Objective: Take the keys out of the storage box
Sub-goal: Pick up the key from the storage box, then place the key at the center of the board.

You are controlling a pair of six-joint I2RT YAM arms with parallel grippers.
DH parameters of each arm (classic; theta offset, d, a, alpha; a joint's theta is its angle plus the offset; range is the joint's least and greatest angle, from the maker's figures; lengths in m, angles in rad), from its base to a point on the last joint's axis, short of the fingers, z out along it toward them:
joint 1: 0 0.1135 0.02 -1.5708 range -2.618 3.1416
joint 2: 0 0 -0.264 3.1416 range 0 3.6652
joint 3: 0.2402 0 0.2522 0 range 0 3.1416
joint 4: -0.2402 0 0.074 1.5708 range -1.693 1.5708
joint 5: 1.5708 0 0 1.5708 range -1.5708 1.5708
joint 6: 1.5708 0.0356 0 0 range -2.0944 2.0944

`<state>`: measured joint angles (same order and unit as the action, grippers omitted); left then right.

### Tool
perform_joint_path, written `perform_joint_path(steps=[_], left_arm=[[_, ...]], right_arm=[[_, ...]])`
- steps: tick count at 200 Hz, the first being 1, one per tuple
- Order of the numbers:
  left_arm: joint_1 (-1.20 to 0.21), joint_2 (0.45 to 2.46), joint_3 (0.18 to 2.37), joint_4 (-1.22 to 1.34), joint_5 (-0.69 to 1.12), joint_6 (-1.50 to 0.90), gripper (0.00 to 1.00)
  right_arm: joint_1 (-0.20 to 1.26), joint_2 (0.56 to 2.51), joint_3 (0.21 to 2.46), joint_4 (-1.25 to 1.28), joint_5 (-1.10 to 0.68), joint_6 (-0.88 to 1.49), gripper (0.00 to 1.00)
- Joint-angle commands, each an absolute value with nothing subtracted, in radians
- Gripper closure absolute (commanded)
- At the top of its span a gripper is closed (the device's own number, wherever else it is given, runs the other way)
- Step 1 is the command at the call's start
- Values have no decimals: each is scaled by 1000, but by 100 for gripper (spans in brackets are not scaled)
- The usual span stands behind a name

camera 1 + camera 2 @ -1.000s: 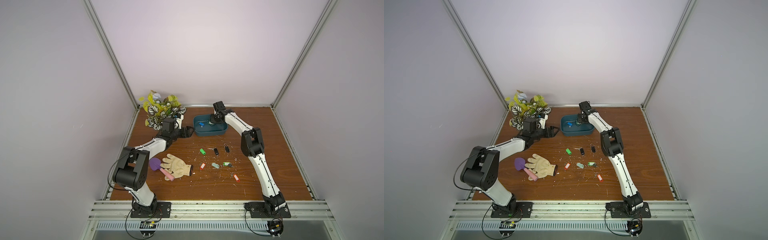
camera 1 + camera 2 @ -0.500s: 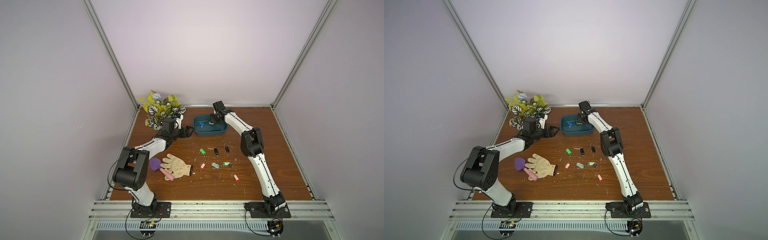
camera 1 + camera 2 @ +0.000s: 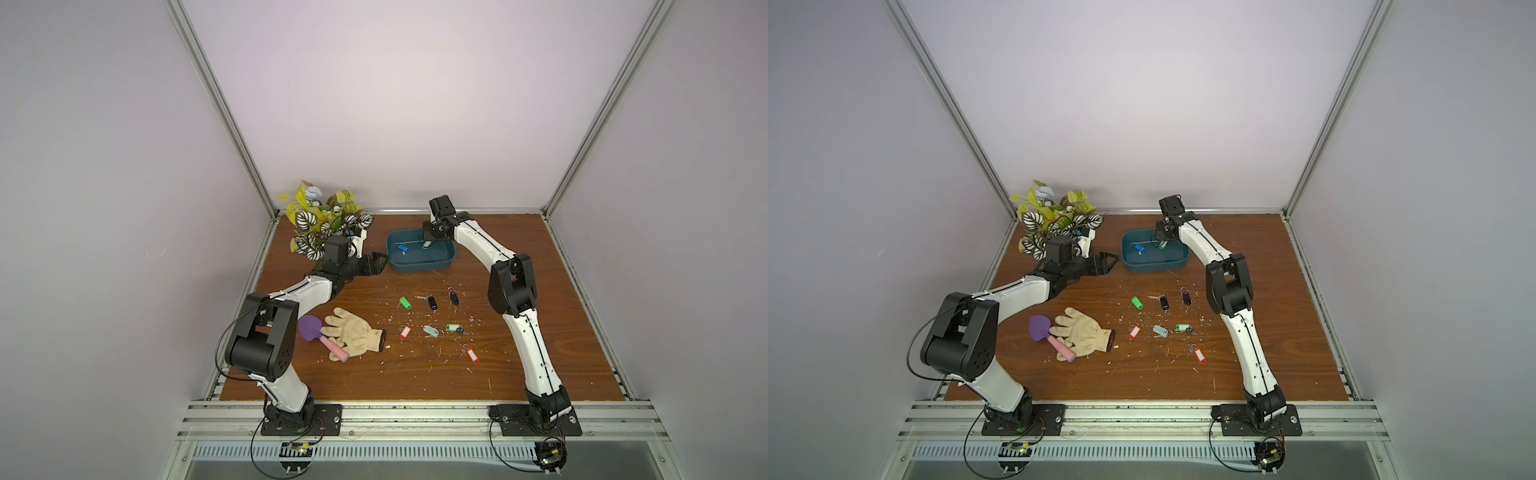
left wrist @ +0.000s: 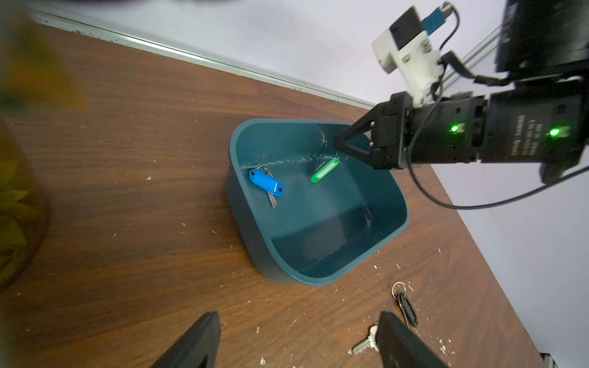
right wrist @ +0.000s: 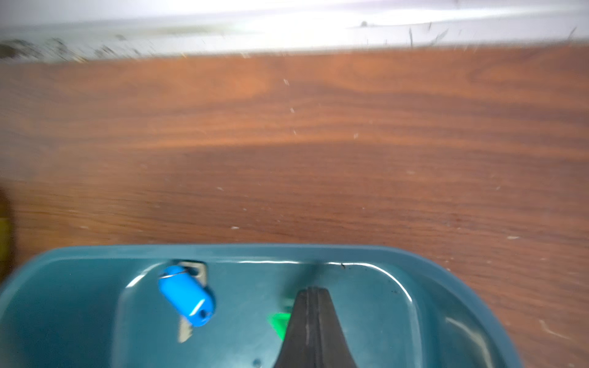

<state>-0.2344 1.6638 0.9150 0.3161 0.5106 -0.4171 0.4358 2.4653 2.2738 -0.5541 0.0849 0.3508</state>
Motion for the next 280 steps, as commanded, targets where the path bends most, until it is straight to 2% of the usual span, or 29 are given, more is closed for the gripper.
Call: perform_joint_path(steps=[1, 36, 93, 114, 143, 147, 149, 151, 178, 220, 280], left_arm=[[-218, 1660, 911, 318, 520, -406, 19], [-219, 1650, 906, 326, 527, -411, 19], [-229, 1630, 892, 351, 524, -432, 19], [-249, 1622, 894, 344, 503, -431, 16], [-286, 1602, 900, 330, 462, -421, 9], [-291, 1599, 900, 328, 454, -420, 8], [-294, 1598, 901, 326, 450, -419, 2], [-296, 1597, 902, 325, 444, -419, 0], [-323, 1595, 908, 324, 411, -419, 0], [-362, 1624, 956, 276, 332, -415, 0], [-409, 1652, 1040, 173, 218, -401, 0]], right_arm=[[440, 2356, 2257, -495, 40, 325, 100], [444, 2213, 2124, -426, -81, 283, 100], [508, 1694, 1433, -139, -395, 122, 100], [573, 1527, 1188, -99, -425, 112, 100], [675, 1360, 881, -29, -443, 218, 100], [695, 1340, 848, -29, -428, 230, 100], [705, 1331, 831, -31, -421, 236, 100], [713, 1321, 817, -35, -413, 240, 100], [811, 1189, 626, -41, -331, 324, 100], [865, 1162, 479, -28, -259, 401, 100], [873, 1280, 483, -37, -163, 396, 100]])
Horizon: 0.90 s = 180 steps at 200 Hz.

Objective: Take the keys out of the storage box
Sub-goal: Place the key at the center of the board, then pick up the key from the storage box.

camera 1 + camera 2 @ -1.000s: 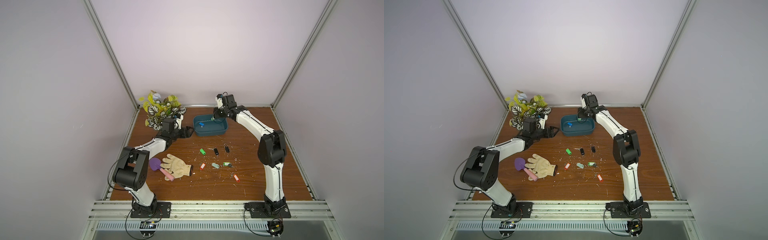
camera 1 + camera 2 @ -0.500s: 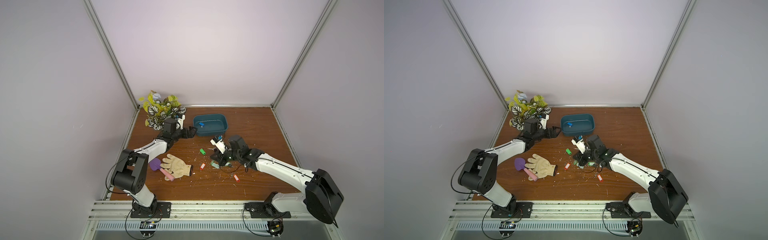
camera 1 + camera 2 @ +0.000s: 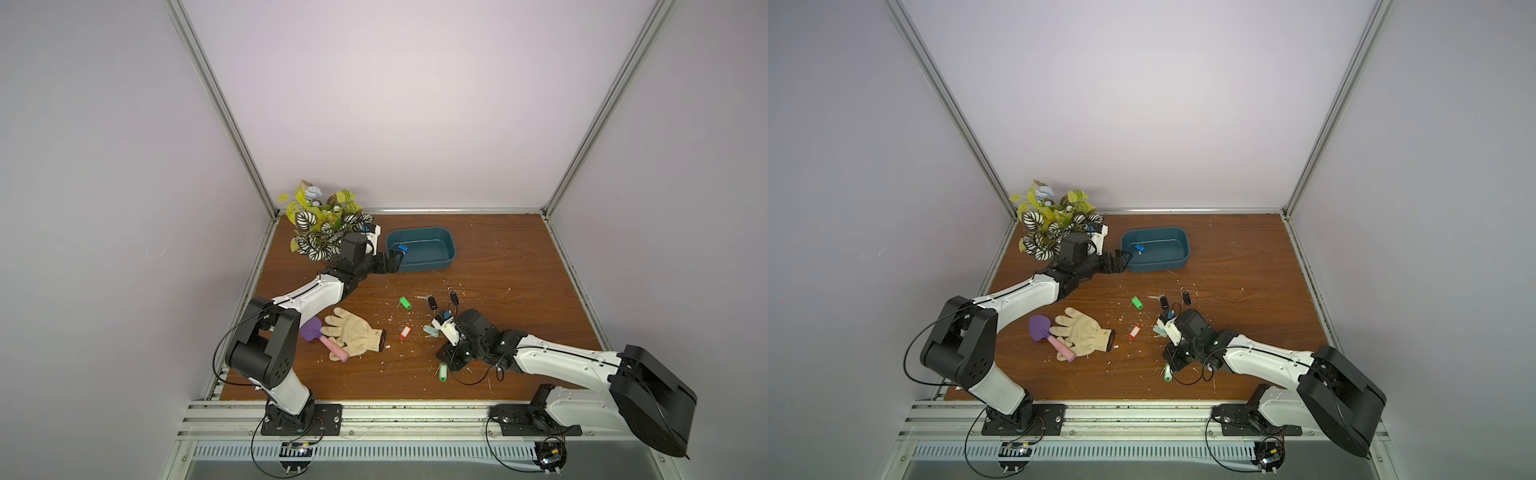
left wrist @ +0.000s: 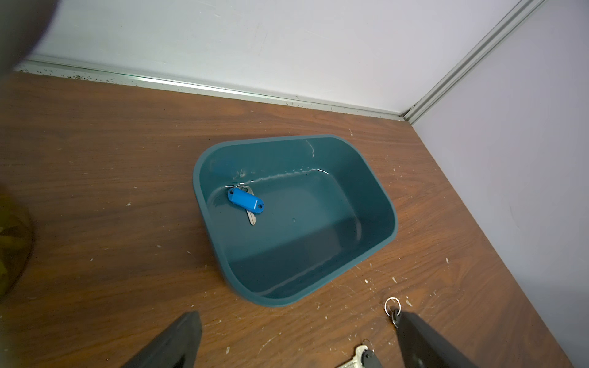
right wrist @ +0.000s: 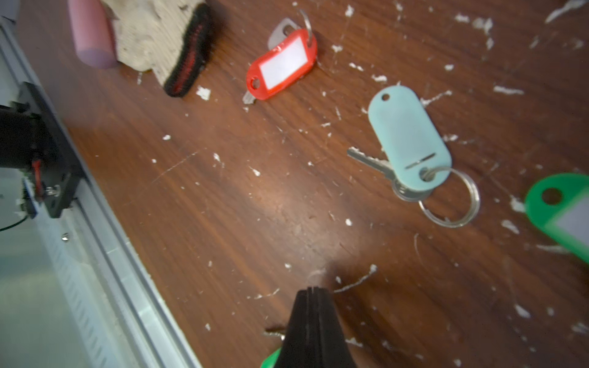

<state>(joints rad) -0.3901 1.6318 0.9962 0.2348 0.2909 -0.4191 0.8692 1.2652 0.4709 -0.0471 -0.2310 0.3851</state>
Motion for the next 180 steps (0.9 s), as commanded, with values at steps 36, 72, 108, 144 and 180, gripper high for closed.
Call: perform_joint_path(steps=[36, 72, 108, 144, 180], left_arm=[[-453, 1713, 1154, 55, 103, -367, 0], [-465, 1810, 1265, -44, 38, -367, 0], [-510, 1929, 1424, -168, -62, -352, 0], [-529, 2091, 1668, -311, -83, -340, 11], [-536, 2261, 1925, -427, -100, -310, 24]], right_arm=[[872, 1248, 511, -62, -107, 378, 69], [870, 1125, 596, -125, 38, 317, 27], [831, 981, 661, -72, 201, 216, 1], [708, 947, 670, 36, 164, 167, 0], [595, 950, 640, 86, 50, 179, 0]])
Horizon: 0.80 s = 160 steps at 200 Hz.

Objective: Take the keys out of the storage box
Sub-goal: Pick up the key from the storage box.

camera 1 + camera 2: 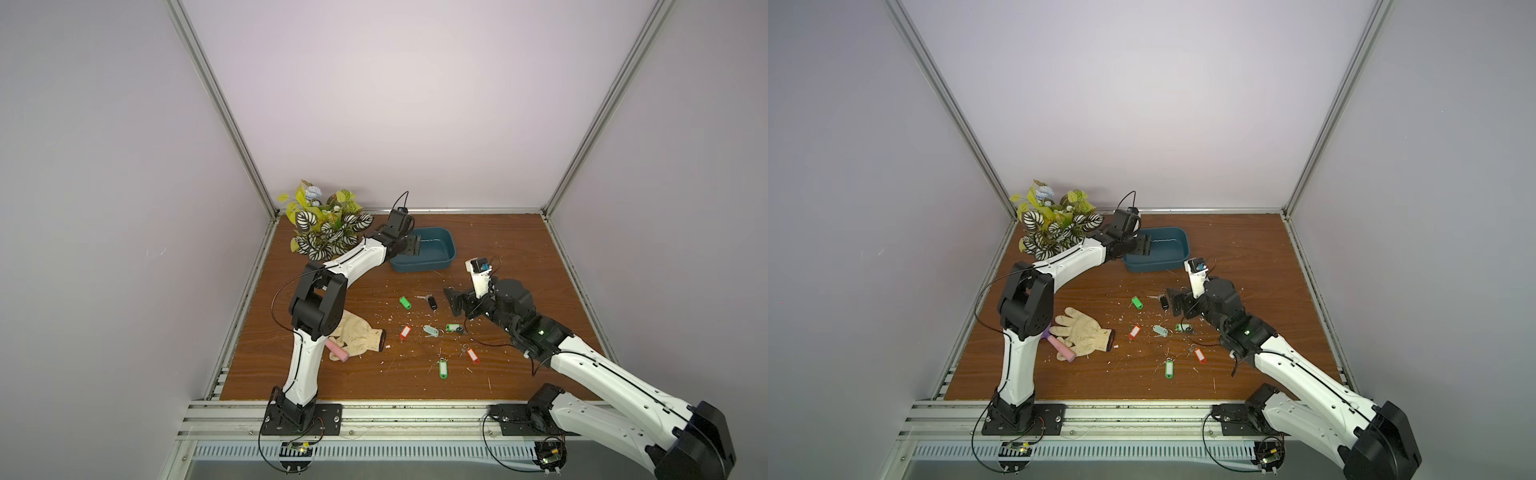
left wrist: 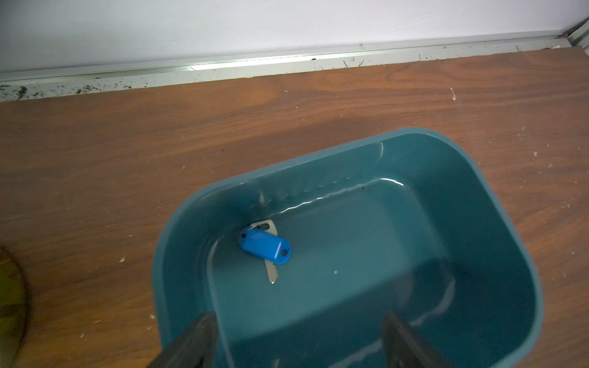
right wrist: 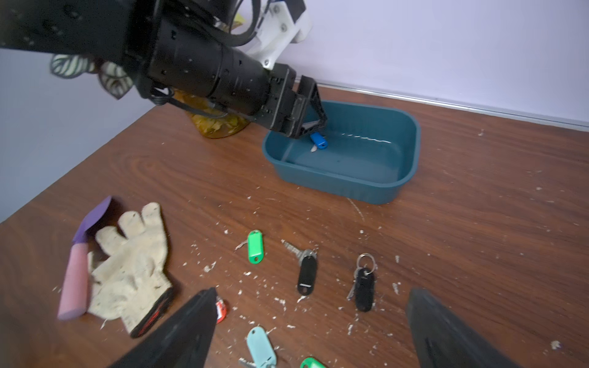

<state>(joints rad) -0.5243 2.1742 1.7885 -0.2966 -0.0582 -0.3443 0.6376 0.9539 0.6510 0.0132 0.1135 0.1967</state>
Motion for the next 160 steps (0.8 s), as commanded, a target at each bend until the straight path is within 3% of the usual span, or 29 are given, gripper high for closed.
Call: perform_joint_path(steps=[1, 16, 36, 160], left_arm=[[-536, 2267, 1934, -431, -102, -308, 25], [-535, 2348, 2050, -483, -127, -289, 32], [-528, 2424, 2144, -515, -140, -281, 34], [-486, 2591, 2247, -514, -132, -261, 42]], right_arm=[[594, 950, 640, 87, 49, 179, 0], [583, 955, 635, 97, 36, 179, 0], [573, 969, 637, 97, 32, 176, 0], [548, 1062, 661, 113, -25, 179, 1]])
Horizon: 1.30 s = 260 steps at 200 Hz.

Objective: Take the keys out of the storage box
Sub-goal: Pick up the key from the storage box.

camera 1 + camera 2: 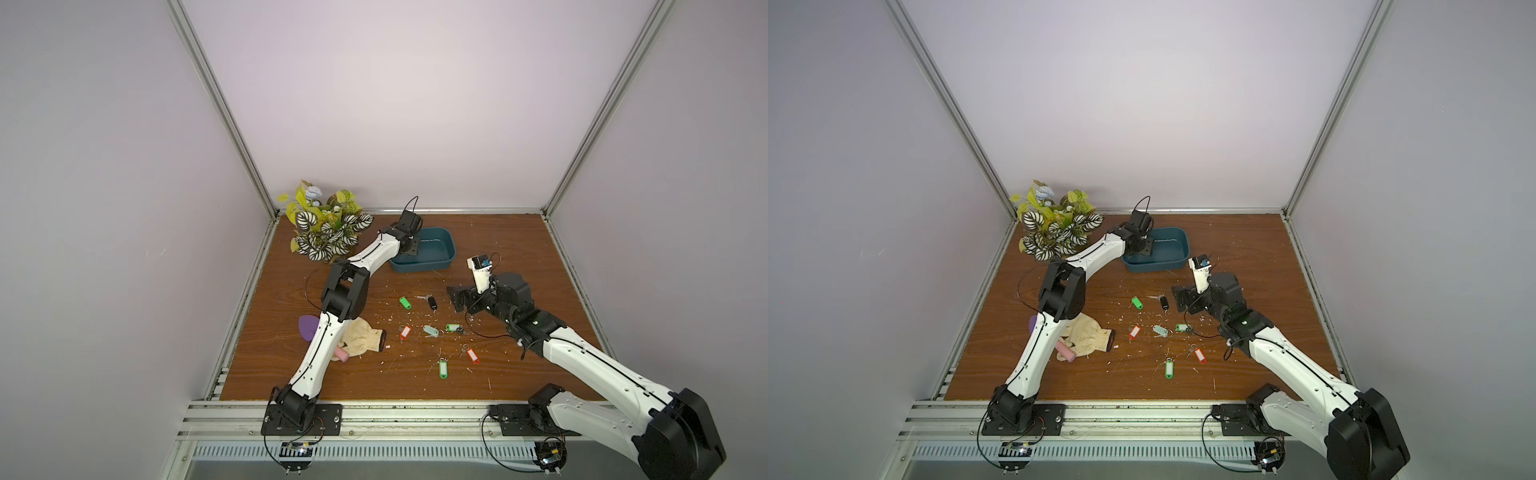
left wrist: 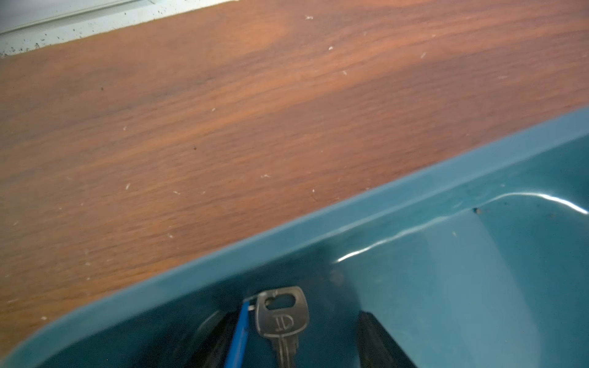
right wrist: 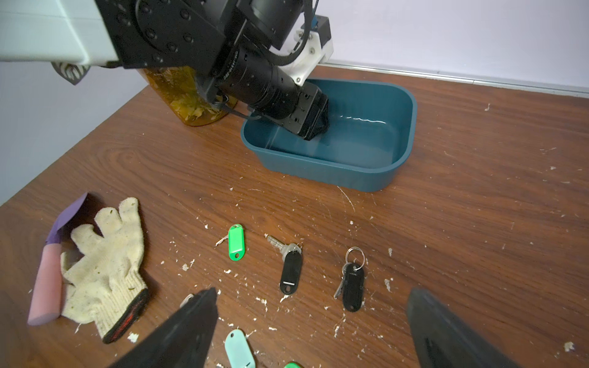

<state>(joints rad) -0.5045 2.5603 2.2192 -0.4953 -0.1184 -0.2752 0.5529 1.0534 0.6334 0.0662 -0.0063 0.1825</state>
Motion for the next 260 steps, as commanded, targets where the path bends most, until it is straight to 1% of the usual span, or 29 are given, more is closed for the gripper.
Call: perform_joint_path(steps=[1, 26, 51, 68, 93, 132, 147, 203, 260], left_arm=[[-486, 2592, 2248, -513, -133, -259, 42], [-483, 2607, 2263, -513, -132, -251, 48], [-484, 2621, 2278, -513, -128, -245, 58], [-485, 2620, 2283, -513, -113, -239, 68], [-489, 2608, 2284, -511, -110, -230, 78], [-506, 2569, 2279, -512, -125, -206, 88], [-513, 2548, 2273, -512, -134, -200, 100], [-533, 2455, 2229, -511, -149, -187, 100], [-545, 2333, 2148, -512, -94, -206, 100]], right_arm=[[548, 1063, 661, 112, -25, 179, 0], [546, 1079, 668, 118, -31, 178, 0], [545, 1092, 672, 123, -35, 178, 0], [543, 1097, 672, 124, -37, 178, 0], [539, 1102, 669, 135, -44, 181, 0], [537, 1120, 673, 146, -57, 180, 0], [536, 1124, 673, 150, -61, 181, 1], [531, 1129, 669, 164, -71, 179, 0], [526, 1129, 666, 175, -53, 187, 0]])
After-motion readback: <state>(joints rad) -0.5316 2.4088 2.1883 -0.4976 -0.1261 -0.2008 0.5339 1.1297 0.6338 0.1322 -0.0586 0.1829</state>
